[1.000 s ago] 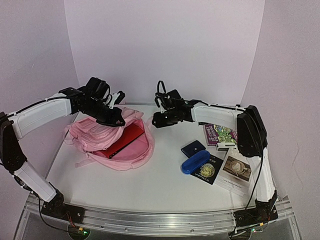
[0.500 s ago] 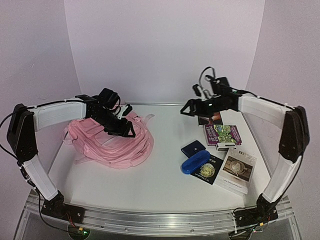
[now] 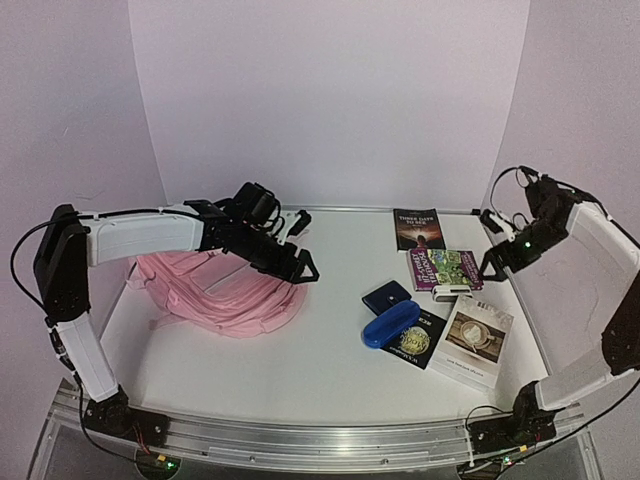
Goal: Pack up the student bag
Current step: Pick up the book from the center of the board.
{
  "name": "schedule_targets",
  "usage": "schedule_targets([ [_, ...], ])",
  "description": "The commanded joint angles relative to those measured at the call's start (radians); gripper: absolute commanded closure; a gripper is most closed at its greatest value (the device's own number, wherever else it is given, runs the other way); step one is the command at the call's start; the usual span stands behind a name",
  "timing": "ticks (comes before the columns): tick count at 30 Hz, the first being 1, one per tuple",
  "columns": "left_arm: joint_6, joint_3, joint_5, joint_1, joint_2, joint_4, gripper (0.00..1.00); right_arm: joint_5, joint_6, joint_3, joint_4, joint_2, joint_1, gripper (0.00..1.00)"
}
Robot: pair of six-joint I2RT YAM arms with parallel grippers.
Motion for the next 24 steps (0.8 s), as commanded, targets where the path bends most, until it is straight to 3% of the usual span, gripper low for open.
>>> schedule_targets([
  [1, -0.019, 0.017, 0.030, -0.026, 0.030, 0.089, 0.20, 0.209, -0.304, -0.136, -0.170, -0.034, -0.054, 0.02],
  [6, -0.025, 0.022, 0.049, -0.041, 0.049, 0.117, 0.20, 0.370, -0.412, -0.267, -0.138, -0.005, -0.066, 0.02],
  [11, -0.042, 0.020, 0.071, -0.060, 0.065, 0.153, 0.20, 0.514, -0.516, -0.429, 0.021, 0.031, -0.069, 0.02],
  [19, -0.128, 0.018, 0.130, -0.120, 0.113, 0.288, 0.21, 0.284, -0.452, -0.372, 0.055, 0.153, -0.040, 0.02],
  [24, -0.176, 0.043, 0.169, -0.155, 0.170, 0.345, 0.23, 0.215, -0.348, -0.367, 0.111, 0.177, 0.112, 0.02],
])
